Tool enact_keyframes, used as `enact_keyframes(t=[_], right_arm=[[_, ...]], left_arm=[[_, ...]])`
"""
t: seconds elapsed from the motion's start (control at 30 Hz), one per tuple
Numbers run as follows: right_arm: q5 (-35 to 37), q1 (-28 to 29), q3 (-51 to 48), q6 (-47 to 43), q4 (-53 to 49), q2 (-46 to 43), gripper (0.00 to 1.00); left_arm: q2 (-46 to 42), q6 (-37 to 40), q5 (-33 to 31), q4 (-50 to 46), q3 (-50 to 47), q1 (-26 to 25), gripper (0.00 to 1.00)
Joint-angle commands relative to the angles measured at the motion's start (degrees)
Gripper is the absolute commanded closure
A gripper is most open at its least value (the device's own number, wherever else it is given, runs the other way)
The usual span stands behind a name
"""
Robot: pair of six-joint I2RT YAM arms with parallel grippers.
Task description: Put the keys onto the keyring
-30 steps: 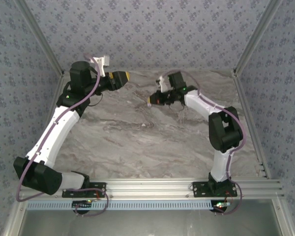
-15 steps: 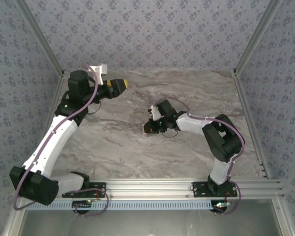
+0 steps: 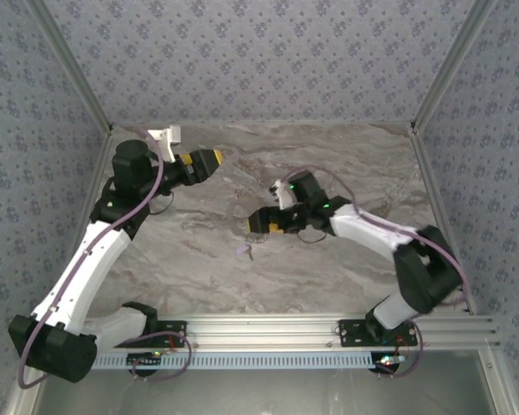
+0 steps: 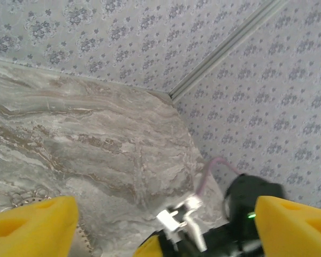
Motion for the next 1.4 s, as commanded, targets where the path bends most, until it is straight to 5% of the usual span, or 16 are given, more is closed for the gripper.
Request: enact_keyframes(t=[0.0, 0.17, 0.33, 0.5, 0.6, 0.9, 1.13, 1.3, 1.37], right_arm=[[-0.4, -6.6, 3.1, -4.3, -9.9, -7.4, 0.00], [11.1, -19.5, 5.4, -8.1, -14.5, -15.6, 0.00], [35.4, -27.1, -2.3, -11.8, -2.6, -21.9, 0.00], [52.0, -30.6, -20.9, -14.2, 23.4, -24.2, 0.00], [55.4, -32.7, -25.3, -15.7, 24.8, -22.4, 0.00], [49.5, -34.8, -35.9, -22.5, 50.2, -9.7, 0.00], [40.4, -36.2, -36.9, -26.3, 68.9, 4.6, 0.00], [35.7, -37.3, -35.7, -27.0, 63.6, 3.4, 0.00], [35.0, -37.4, -34.8, -25.6, 63.5, 4.3, 0.00]], left_arm=[[-2.8, 2.0, -5.5, -2.9, 1.0, 0.2, 0.10], [-8.2, 11.3, -23.2, -2.5, -3.7, -0.5, 0.02], [-13.3, 24.1, -40.3, 4.0, -12.9, -0.4, 0.02], [-15.5, 32.3, -48.1, 12.9, -26.2, 2.6, 0.02], [-15.2, 32.2, -49.1, 21.9, -35.7, 6.9, 0.02], [5.4, 33.6, -44.9, 48.5, -46.4, 15.6, 0.02], [16.5, 32.7, -34.3, 56.9, -44.1, 19.7, 0.02], [26.1, 33.8, -31.8, 64.2, -43.4, 19.5, 0.02], [25.8, 34.3, -31.3, 57.0, -39.9, 19.3, 0.02]])
